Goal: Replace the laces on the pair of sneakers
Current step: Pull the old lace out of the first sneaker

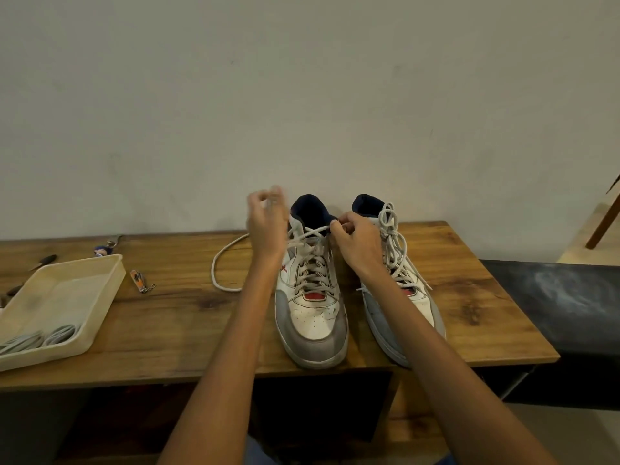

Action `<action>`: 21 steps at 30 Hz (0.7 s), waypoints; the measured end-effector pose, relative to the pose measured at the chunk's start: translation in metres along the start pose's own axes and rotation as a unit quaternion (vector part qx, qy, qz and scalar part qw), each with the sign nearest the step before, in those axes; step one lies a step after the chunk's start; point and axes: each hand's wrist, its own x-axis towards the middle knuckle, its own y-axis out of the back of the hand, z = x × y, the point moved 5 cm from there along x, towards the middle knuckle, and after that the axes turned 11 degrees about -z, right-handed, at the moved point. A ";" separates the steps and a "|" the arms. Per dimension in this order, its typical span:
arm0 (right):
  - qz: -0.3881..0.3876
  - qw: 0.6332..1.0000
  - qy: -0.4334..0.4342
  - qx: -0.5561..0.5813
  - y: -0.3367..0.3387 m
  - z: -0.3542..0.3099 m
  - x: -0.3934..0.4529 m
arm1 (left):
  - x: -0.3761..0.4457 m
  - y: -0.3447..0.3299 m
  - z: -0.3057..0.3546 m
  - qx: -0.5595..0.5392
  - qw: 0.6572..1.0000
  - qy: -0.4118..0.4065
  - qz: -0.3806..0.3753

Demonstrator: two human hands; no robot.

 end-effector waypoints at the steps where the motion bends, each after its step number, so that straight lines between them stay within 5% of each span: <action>1: 0.000 1.000 0.002 -0.002 0.000 -0.001 0.000 | -0.002 -0.010 -0.001 0.200 0.977 -0.060 -0.053; 3: 0.001 1.000 0.007 -0.007 0.001 -0.001 0.000 | -0.006 -0.032 -0.013 0.443 0.876 -0.125 -0.141; 5: 0.004 1.000 0.007 -0.008 0.002 -0.001 -0.001 | -0.008 -0.038 -0.021 0.506 0.840 -0.130 -0.149; 8: 0.004 1.000 0.002 -0.021 0.002 -0.001 -0.001 | -0.008 -0.030 -0.016 0.368 0.918 -0.125 -0.079; 11: 0.009 1.000 -0.008 -0.022 0.006 -0.002 -0.002 | -0.004 -0.010 -0.006 0.005 0.999 -0.046 0.022; 16: 0.015 0.999 -0.002 -0.041 0.005 -0.005 -0.004 | 0.002 0.037 -0.019 -0.272 0.940 0.069 0.193; 19: 0.022 0.999 0.002 -0.047 0.004 -0.006 -0.004 | 0.006 0.064 -0.032 -0.109 0.957 0.108 0.245; 21: 0.029 0.998 0.004 -0.056 0.004 -0.007 -0.005 | 0.013 0.058 -0.050 0.134 0.967 0.187 0.111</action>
